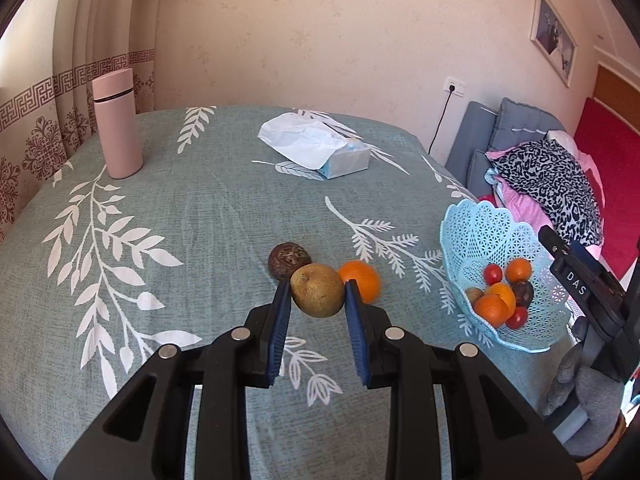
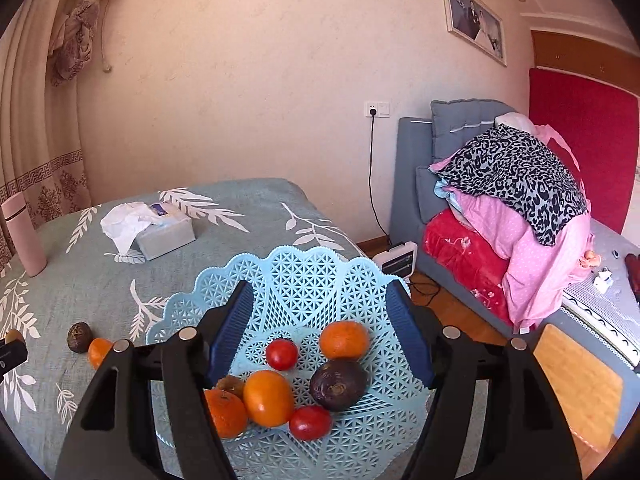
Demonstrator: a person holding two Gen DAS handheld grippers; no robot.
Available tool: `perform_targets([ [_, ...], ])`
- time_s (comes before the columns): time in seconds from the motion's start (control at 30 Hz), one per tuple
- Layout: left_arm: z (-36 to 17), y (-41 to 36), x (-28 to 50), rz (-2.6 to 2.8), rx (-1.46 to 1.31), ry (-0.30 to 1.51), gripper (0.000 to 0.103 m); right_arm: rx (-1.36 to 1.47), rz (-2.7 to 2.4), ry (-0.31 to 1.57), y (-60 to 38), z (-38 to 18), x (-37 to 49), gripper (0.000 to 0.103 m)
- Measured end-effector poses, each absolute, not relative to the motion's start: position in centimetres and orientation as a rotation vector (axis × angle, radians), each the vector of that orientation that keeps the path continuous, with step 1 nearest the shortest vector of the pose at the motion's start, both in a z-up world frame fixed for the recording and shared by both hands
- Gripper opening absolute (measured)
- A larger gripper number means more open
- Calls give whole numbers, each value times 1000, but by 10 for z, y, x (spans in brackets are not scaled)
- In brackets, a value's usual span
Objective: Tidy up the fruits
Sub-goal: 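Drop the tomato into the basket with the right tool while the left tool releases the kiwi there, then move the left tool to the table and grasp the dark passion fruit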
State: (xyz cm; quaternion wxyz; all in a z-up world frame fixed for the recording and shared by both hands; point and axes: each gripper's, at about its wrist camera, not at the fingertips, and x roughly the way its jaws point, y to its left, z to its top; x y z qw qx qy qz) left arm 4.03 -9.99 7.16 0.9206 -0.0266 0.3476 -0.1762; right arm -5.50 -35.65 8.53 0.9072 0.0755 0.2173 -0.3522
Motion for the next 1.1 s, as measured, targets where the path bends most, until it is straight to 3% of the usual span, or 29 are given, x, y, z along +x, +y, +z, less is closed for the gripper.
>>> perform_targets([
  [0.7, 72, -232, 62, -678, 12, 762, 29, 319, -793, 391, -385, 75, -76, 72],
  [0.73, 71, -234, 63, -691, 8, 766, 31, 324, -799, 386, -387, 76, -78, 73],
  [0.8, 69, -231, 65, -682, -9, 764, 67, 333, -804, 381, -388, 76, -79, 74],
  [1.1, 74, -179, 90, -503, -84, 761, 70, 289, -808, 367, -380, 76, -77, 77],
])
